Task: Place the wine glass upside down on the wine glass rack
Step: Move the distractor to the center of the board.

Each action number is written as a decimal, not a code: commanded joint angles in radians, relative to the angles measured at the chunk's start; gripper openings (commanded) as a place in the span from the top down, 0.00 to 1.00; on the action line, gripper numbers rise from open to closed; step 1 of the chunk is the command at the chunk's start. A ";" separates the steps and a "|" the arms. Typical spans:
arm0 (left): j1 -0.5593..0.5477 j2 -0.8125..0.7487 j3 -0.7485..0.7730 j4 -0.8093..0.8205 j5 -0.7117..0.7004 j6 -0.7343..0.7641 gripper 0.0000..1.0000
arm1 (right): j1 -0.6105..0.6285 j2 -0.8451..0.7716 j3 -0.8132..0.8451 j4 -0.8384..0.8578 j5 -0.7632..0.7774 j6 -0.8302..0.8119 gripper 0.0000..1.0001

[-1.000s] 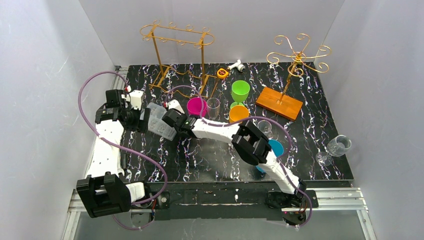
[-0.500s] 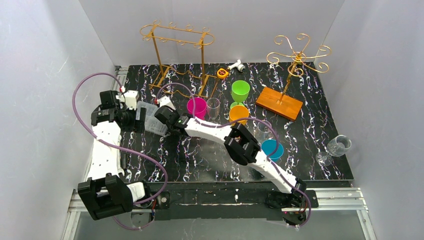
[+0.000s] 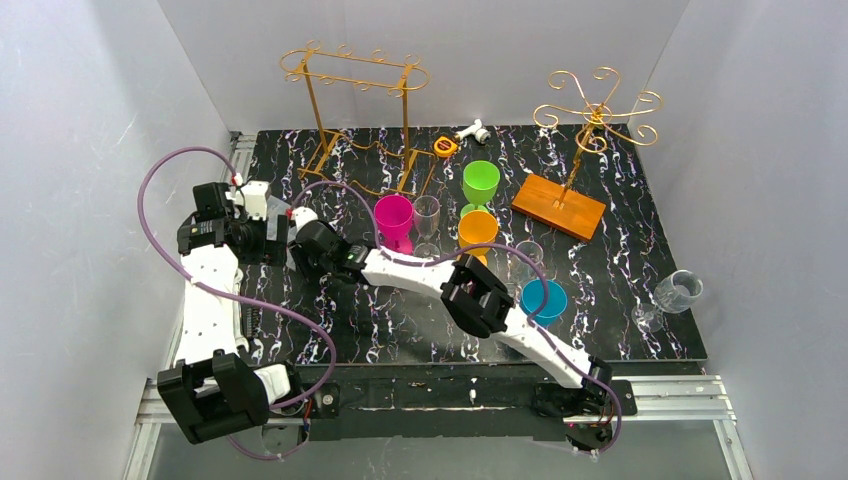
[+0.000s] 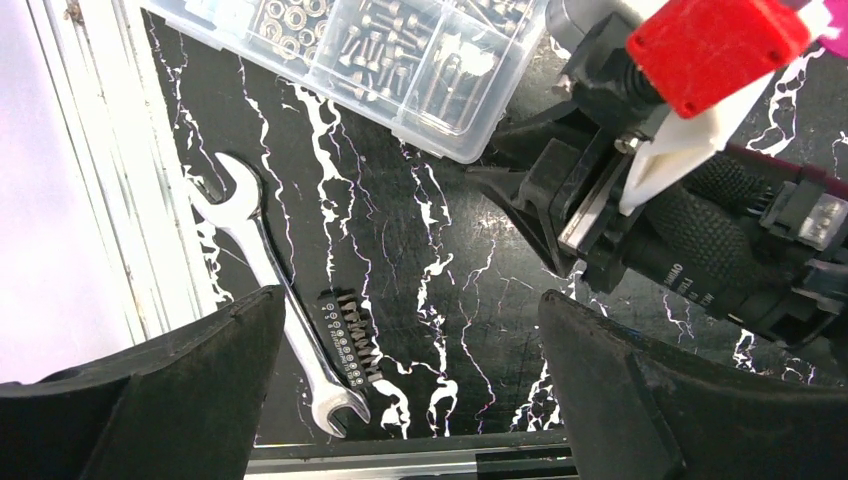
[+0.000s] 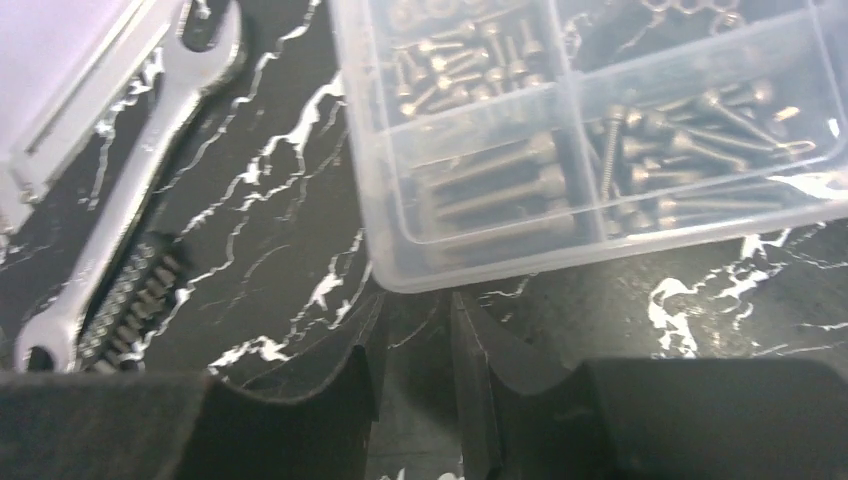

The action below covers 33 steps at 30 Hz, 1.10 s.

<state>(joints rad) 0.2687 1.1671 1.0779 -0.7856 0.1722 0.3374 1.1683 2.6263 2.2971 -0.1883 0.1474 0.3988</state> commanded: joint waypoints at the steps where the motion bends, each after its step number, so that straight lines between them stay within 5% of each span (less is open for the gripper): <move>1: 0.013 -0.046 -0.002 -0.025 -0.005 -0.003 0.02 | -0.022 -0.117 0.062 0.039 -0.107 0.022 0.62; 9: 0.011 0.016 -0.023 -0.003 0.106 0.013 0.02 | -0.053 -0.494 -0.324 -0.214 0.081 -0.080 0.70; 16: -0.122 0.118 -0.022 0.064 0.148 0.080 0.04 | -0.045 -0.868 -0.674 -0.280 0.097 -0.065 0.93; 21: -0.288 0.208 0.030 0.177 0.114 0.198 0.03 | -0.047 -1.039 -0.721 -0.397 0.134 -0.062 0.94; 33: -0.356 0.454 0.104 0.350 0.086 0.471 0.09 | -0.220 -1.216 -0.664 -0.537 0.214 -0.064 0.87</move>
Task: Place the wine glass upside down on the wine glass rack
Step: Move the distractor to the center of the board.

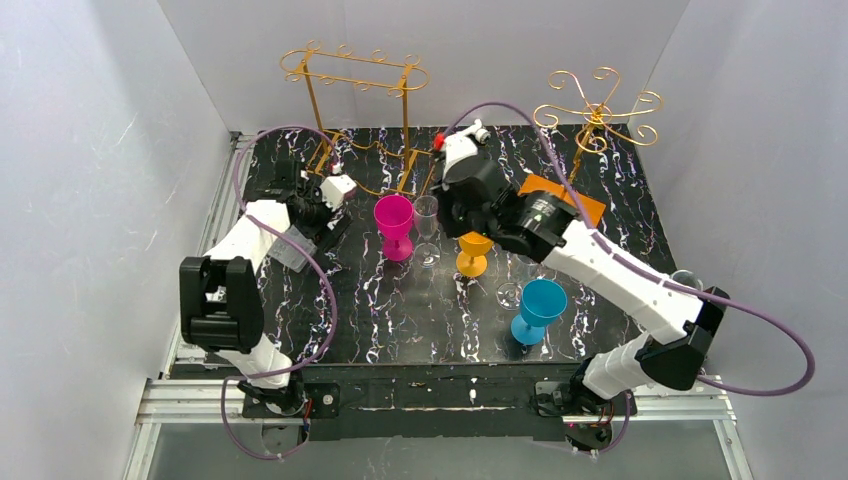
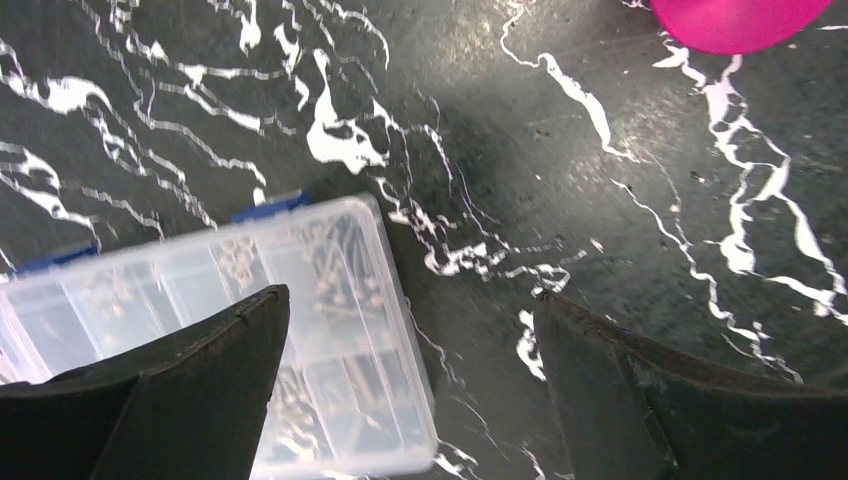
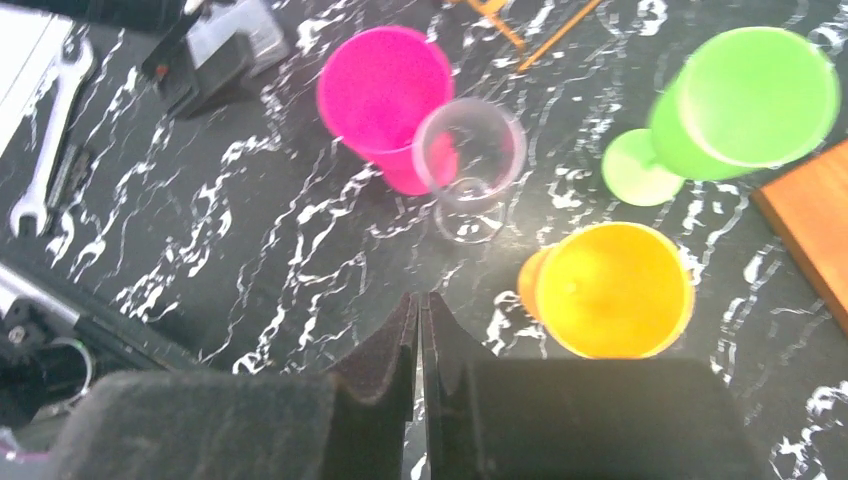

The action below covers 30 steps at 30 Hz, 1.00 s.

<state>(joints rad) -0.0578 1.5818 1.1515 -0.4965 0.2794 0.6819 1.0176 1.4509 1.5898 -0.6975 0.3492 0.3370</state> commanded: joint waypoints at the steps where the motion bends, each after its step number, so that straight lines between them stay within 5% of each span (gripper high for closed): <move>1: -0.034 0.064 0.034 0.070 -0.034 0.145 0.11 | -0.082 -0.040 0.048 -0.025 0.001 -0.003 0.87; 8: -0.041 0.136 0.051 0.110 -0.090 0.234 0.22 | -0.200 -0.022 0.140 -0.049 -0.038 -0.019 0.87; 14: -0.040 0.122 0.010 0.080 -0.223 0.319 0.50 | -0.336 0.015 0.232 -0.091 -0.089 -0.026 0.83; 30: 0.101 -0.123 -0.225 0.138 -0.361 0.550 0.50 | -0.481 0.043 0.349 -0.115 -0.121 -0.079 0.82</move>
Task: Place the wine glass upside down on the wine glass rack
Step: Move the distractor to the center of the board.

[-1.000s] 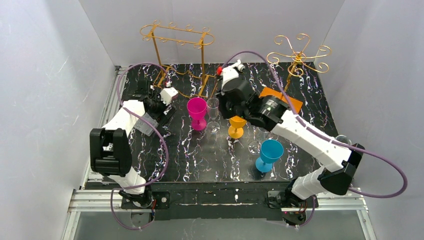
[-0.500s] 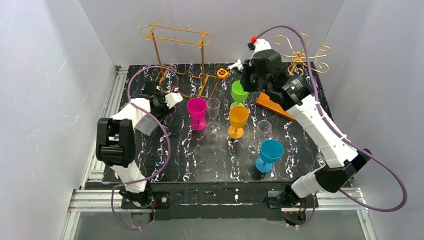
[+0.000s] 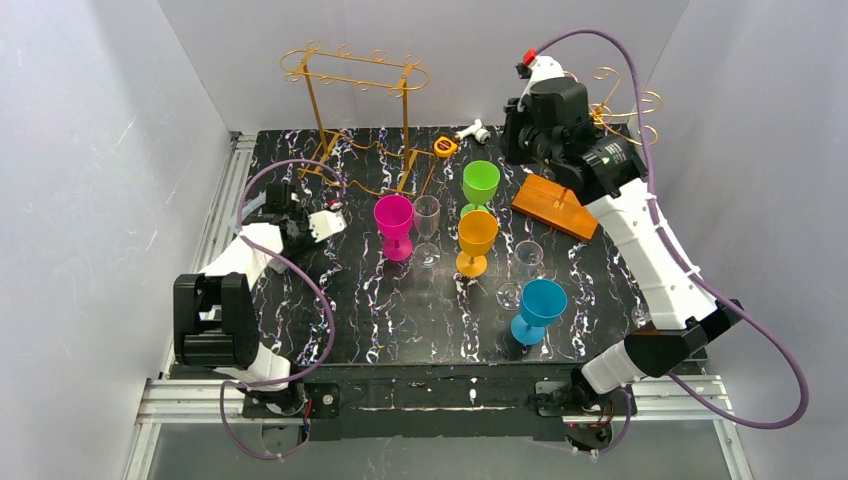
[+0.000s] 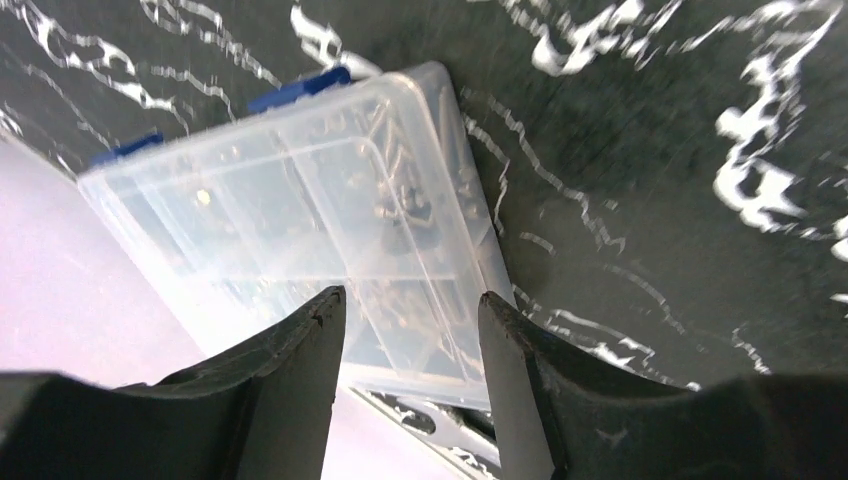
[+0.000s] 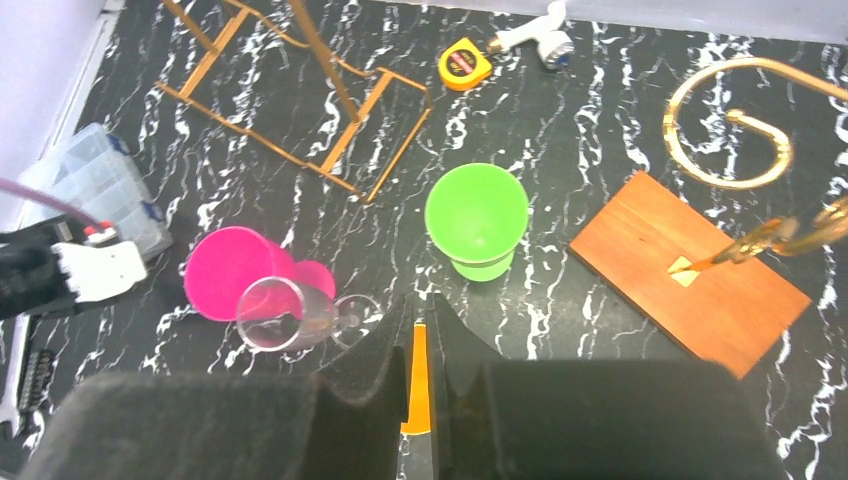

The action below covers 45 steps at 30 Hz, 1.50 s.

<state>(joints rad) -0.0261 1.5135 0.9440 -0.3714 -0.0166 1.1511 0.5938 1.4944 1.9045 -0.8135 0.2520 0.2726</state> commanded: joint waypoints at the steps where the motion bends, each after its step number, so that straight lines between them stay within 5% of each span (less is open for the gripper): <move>1: 0.094 -0.060 -0.017 0.004 -0.067 0.090 0.50 | -0.071 0.000 0.031 0.003 -0.024 -0.015 0.82; 9: 0.193 -0.180 -0.024 -0.102 -0.011 0.113 0.48 | -0.200 0.014 0.038 0.010 0.043 -0.019 0.72; 12: 0.192 -0.248 0.001 -0.170 0.045 0.072 0.36 | -0.241 0.032 0.050 0.015 0.069 -0.006 0.61; 16: 0.192 -0.276 0.200 -0.397 0.191 -0.191 0.03 | -0.249 0.066 0.095 0.003 0.106 0.010 0.56; 24: 0.190 -0.179 0.588 -0.771 0.520 -0.580 0.02 | -0.250 0.068 0.142 -0.026 0.225 0.009 0.45; 27: 0.142 -0.151 0.600 -0.744 0.504 -0.672 0.02 | -0.249 0.081 0.165 -0.039 0.238 -0.003 0.43; 33: 0.009 -0.049 0.494 -0.457 0.206 -0.893 0.02 | -0.249 0.046 0.112 -0.024 0.222 -0.012 0.43; 41: 0.006 0.122 0.489 -0.278 0.273 -1.031 0.13 | -0.250 -0.029 -0.011 0.036 0.188 -0.012 0.70; 45: -0.002 0.234 0.494 -0.274 0.274 -1.030 0.18 | -0.249 -0.038 -0.023 0.038 0.179 -0.012 0.72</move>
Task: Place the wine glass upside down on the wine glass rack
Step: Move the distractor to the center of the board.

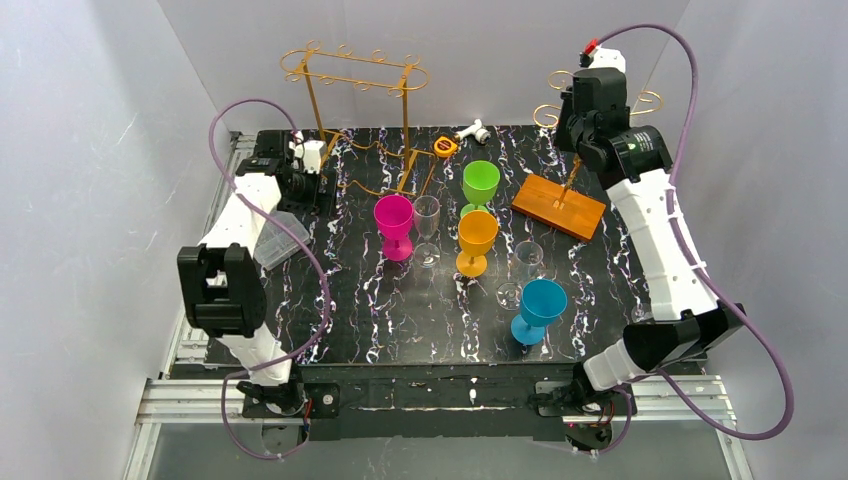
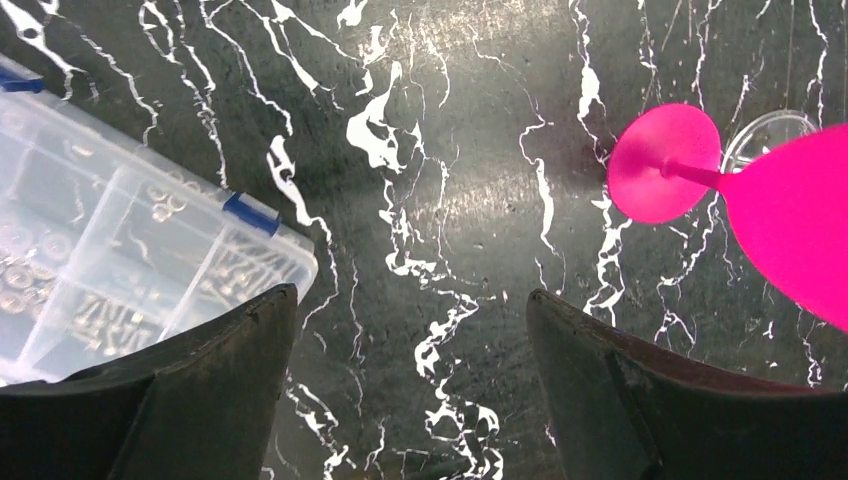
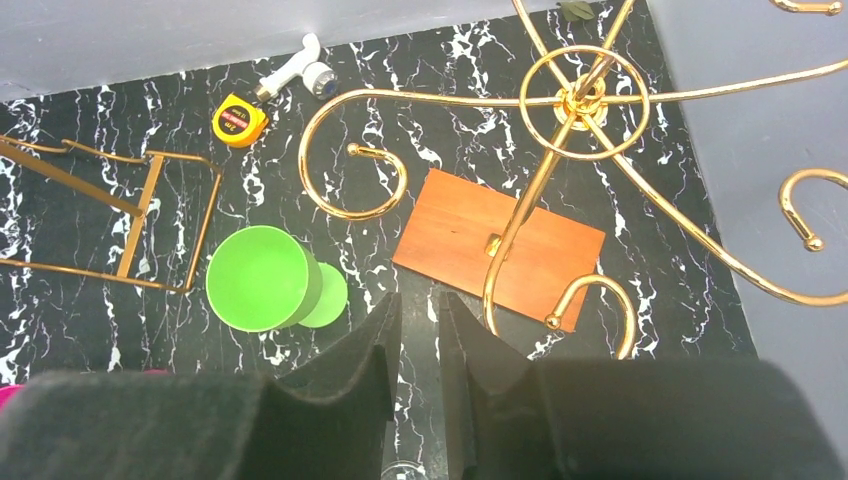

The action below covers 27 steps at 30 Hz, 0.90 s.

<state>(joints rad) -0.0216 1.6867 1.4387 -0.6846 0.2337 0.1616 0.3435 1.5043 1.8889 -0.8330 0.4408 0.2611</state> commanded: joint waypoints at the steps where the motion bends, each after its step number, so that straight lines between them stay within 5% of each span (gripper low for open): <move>1: -0.009 0.083 0.000 0.038 0.019 -0.038 0.18 | 0.002 -0.048 -0.008 0.058 -0.013 0.000 0.72; 10: -0.011 0.199 0.021 -0.004 -0.104 0.001 0.20 | 0.002 -0.061 -0.008 0.077 -0.046 0.000 0.74; 27: 0.176 0.011 -0.173 -0.015 -0.300 0.145 0.19 | 0.002 -0.079 -0.022 0.103 -0.065 -0.021 0.74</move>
<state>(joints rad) 0.1135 1.7767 1.3083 -0.6609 -0.0032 0.2333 0.3435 1.4643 1.8668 -0.7826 0.3828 0.2539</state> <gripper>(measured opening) 0.809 0.260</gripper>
